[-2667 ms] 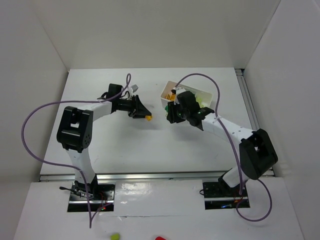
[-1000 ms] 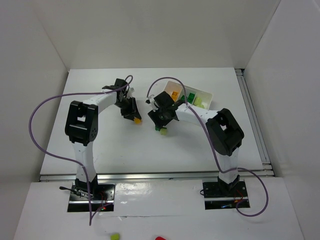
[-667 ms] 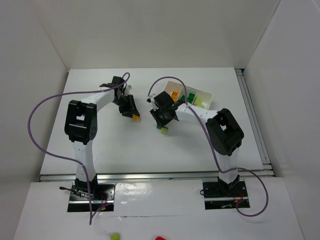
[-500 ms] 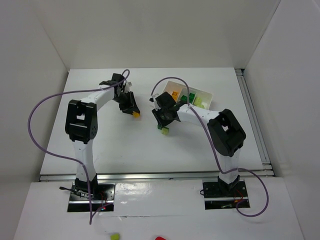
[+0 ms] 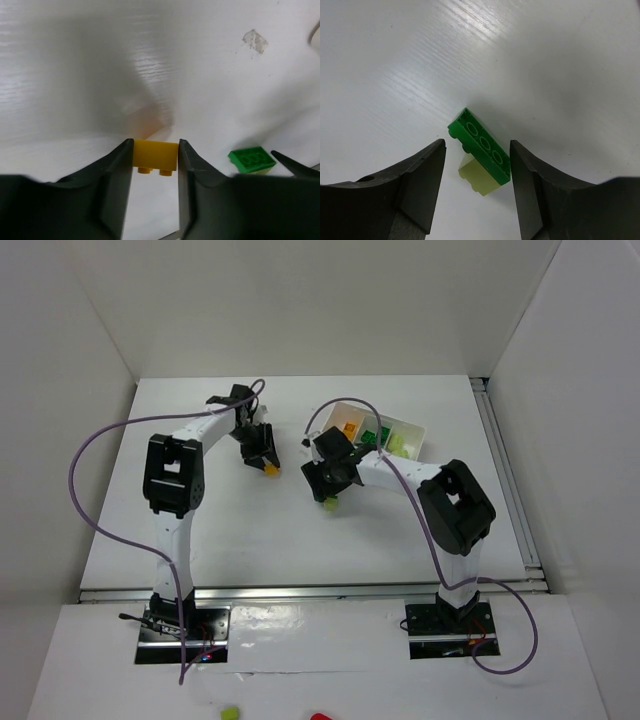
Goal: Sort the legos into containers by color
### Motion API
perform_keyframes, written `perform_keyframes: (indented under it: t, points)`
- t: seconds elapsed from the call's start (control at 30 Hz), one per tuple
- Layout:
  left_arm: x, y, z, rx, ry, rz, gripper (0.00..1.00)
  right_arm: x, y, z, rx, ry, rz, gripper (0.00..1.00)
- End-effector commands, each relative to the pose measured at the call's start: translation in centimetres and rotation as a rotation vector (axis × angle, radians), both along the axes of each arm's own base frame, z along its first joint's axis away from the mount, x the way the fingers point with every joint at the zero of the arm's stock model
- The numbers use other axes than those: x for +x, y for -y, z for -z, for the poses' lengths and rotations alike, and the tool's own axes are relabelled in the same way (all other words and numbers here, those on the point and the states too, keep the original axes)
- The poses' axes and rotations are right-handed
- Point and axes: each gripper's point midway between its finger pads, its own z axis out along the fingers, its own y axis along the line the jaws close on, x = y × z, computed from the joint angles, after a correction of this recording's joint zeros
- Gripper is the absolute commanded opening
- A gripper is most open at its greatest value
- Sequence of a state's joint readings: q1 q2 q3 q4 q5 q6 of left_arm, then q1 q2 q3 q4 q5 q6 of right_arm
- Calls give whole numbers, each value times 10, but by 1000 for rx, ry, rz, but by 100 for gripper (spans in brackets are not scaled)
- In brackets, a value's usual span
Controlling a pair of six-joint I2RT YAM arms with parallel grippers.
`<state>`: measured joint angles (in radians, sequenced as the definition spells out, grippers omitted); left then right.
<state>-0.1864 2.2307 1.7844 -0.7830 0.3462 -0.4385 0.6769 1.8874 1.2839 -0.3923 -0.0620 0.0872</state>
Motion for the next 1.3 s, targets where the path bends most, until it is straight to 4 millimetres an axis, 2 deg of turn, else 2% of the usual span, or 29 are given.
perform_keyframes:
  t: [0.0, 0.03, 0.07, 0.13, 0.17, 0.27, 0.3, 0.43, 0.5, 0.6, 0.63, 0.7, 0.8, 0.83, 0.87, 0.9, 0.93, 0.97, 1.03, 1.07, 1.13, 1.17, 1.2, 1.27]
  points:
    - [-6, -7, 3, 81, -15, 27, 56, 5, -14, -20, 23, 68, -74, 62]
    - [-5, -6, -3, 79, -1, 27, 69, 6, -13, -20, 13, 76, -76, 62]
    - [-7, -7, -3, 80, -10, 27, 70, 4, -15, -16, 0, 71, -97, 62]
    - [-4, -7, -13, 78, 13, 35, 70, 5, -13, -12, -17, 73, -99, 60]
    - [-2, -6, -28, 73, 41, 34, 70, 6, -15, -11, -18, 72, -99, 55]
    - [-1, -10, -45, 91, 71, 26, 70, 9, -12, -5, -46, 73, -95, 45]
    - [6, -10, -62, 92, 119, 20, 70, 9, -12, -5, -46, 73, -95, 39]
    - [8, -10, -89, 87, 165, 26, 70, 12, -9, -5, -60, 82, -85, 37]
    - [7, -8, -96, 72, 169, 30, 70, 14, -11, -8, -54, 90, -84, 37]
    - [5, -4, -112, 40, 191, 38, 70, 11, -9, 4, -78, 58, -86, 37]
    - [4, -2, -113, 28, 189, 43, 70, 11, -9, 4, -79, 58, -86, 37]
    - [1, 2, -127, -3, 214, 52, 70, 13, -10, 5, -79, 58, -86, 37]
    - [-12, 7, -125, -43, 188, 68, 70, 14, -12, 4, -65, 58, -69, 29]
    - [-23, 11, -124, -76, 170, 81, 75, 17, -16, -4, -44, 65, -50, 21]
    - [-29, 14, -124, -104, 161, 78, 79, 17, -17, -11, -28, 73, -38, 19]
    - [-27, 20, -127, -146, 199, 85, 85, 27, -11, -19, 10, 74, -4, 19]
    - [-35, 33, -136, -240, 197, 104, 87, 26, -16, -28, 75, 51, 10, 17]
    - [-51, 36, -133, -286, 183, 111, 87, 30, -18, -48, 134, 70, 25, 14]
    - [-56, 59, -145, -413, 231, 141, 87, 33, -16, -62, 238, 59, 73, 12]
    - [-67, 64, -136, -434, 205, 145, 87, 32, -19, -76, 280, 73, 78, 12]
    - [-75, 79, -141, -480, 224, 158, 87, 33, -21, -82, 304, 73, 99, 10]
    - [-80, 95, -135, -514, 221, 165, 87, 32, -22, -88, 325, 68, 120, 10]
    - [-82, 102, -138, -528, 230, 169, 87, 34, -20, -92, 328, 76, 146, 6]
    - [-89, 116, -135, -565, 210, 164, 87, 36, -19, -92, 341, 62, 200, 6]
